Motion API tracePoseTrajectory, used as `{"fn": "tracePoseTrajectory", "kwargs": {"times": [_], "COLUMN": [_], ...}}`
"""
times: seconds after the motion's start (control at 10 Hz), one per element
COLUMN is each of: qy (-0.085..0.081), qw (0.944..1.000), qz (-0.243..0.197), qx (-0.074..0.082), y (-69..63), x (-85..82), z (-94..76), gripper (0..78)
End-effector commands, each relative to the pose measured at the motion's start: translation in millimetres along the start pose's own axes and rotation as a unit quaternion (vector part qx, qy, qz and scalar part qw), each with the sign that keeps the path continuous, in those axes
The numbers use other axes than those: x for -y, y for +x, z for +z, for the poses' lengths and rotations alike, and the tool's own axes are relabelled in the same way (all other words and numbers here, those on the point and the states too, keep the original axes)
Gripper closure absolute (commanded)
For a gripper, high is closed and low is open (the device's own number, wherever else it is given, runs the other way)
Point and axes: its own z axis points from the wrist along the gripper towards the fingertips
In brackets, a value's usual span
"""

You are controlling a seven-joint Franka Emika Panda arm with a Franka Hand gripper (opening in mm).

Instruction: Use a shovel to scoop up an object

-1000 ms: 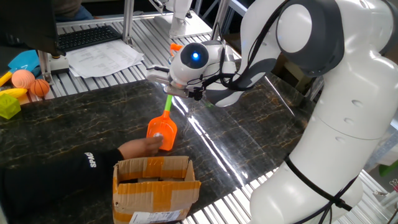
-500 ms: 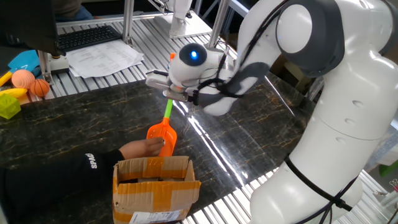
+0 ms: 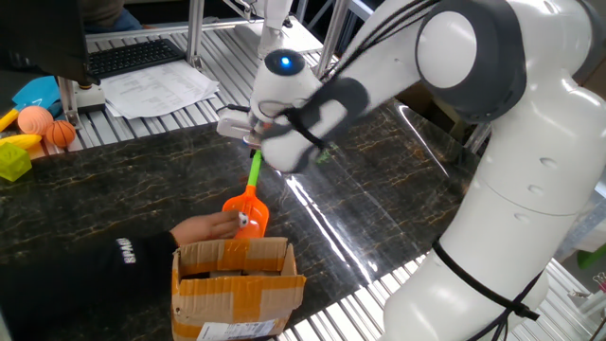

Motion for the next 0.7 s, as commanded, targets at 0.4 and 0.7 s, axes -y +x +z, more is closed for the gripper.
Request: {"fn": "tracePoseTrajectory", "kwargs": {"times": [0.4,0.7], "qy": [0.016,0.024], "qw": [0.9899,0.9868], "qz": [-0.009,-0.010], "qx": [-0.141,-0.160], "y": [4.2,3.5], "x": [-3.3,-3.5], "z": [2.5,3.3], "gripper": [76.0,76.0]}}
